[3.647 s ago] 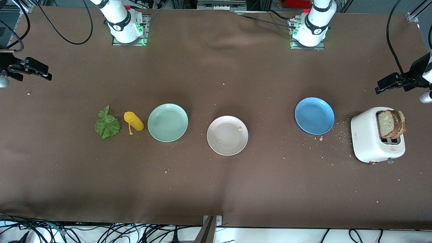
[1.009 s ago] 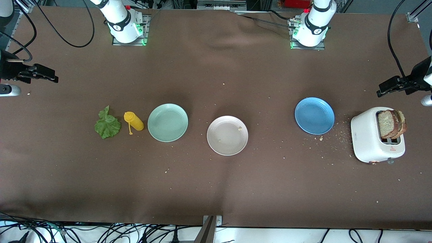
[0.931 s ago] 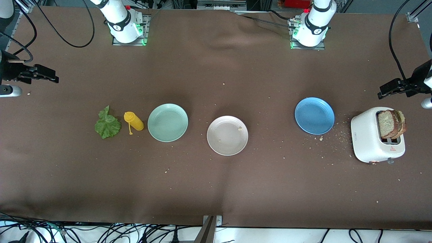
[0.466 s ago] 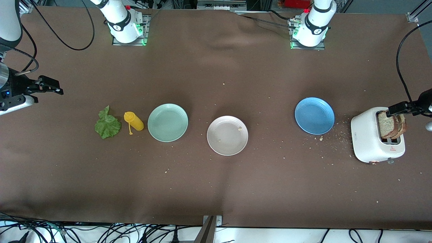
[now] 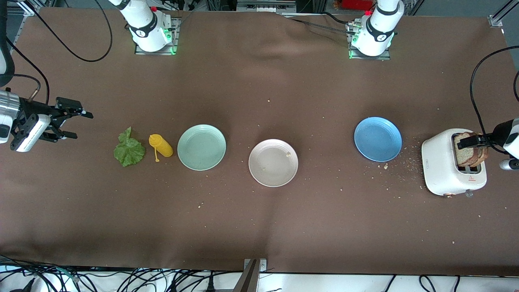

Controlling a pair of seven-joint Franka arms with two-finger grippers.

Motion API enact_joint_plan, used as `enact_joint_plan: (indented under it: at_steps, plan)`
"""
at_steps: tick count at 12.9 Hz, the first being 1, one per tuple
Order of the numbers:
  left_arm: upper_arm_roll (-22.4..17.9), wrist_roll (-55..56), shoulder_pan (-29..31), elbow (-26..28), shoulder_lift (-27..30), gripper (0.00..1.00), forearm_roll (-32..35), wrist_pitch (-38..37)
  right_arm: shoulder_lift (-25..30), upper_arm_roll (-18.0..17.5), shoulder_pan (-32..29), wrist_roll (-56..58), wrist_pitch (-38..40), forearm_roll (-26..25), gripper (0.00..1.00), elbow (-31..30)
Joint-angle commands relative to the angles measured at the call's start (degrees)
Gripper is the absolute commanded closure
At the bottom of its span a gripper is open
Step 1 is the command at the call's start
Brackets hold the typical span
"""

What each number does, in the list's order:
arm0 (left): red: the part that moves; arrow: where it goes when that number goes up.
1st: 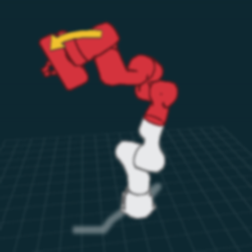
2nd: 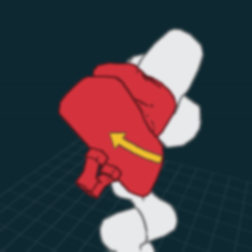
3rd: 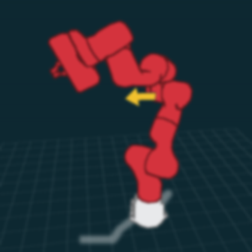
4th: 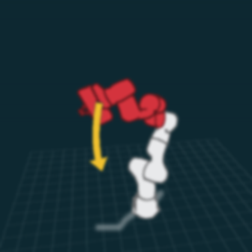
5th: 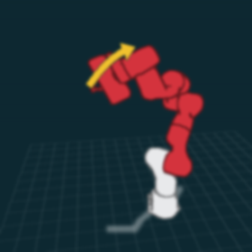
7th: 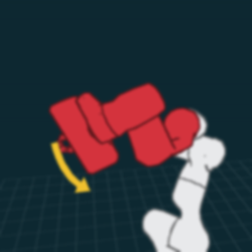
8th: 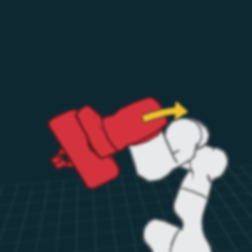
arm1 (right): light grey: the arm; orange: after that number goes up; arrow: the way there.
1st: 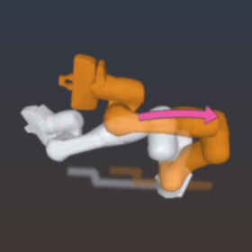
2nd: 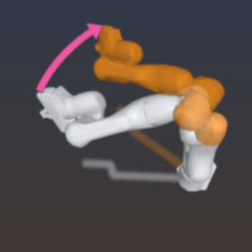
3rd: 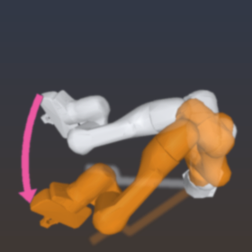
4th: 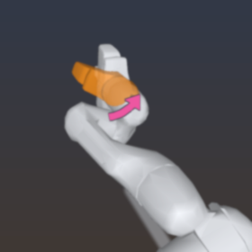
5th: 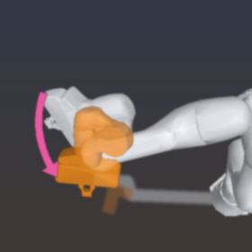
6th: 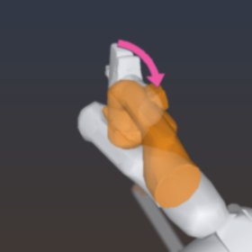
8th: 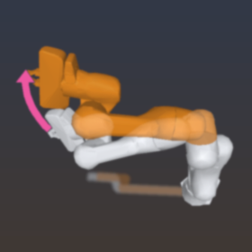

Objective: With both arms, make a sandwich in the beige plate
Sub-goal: 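Reach the left gripper into the toaster while the right gripper approaches the bottle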

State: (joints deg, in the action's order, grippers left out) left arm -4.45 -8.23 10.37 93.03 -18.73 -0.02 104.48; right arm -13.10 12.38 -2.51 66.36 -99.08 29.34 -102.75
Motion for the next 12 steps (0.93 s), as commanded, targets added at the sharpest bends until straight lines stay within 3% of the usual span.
enact_joint_plan:
  at_steps: [1,6,10,12]
  plan:
    - [0.32,-1.00,0.53,-1.54,-2.00,0.00,0.73,-0.06,-4.37,0.10,-2.57,16.89,0.20,9.12,0.01,-0.79]
    - [0.32,-1.35,1.66,-1.54,-2.80,0.00,0.73,0.11,-17.11,0.10,-8.11,49.25,8.89,26.35,0.01,-1.14]
    - [0.32,-2.84,1.85,-1.54,-3.41,0.00,0.55,0.55,-27.13,0.10,-9.53,63.58,14.61,34.01,0.02,-0.88]
    - [0.32,-2.32,1.76,-1.54,-3.59,0.00,0.38,0.55,-29.52,-0.42,-9.44,69.84,15.58,36.48,0.04,-0.88]
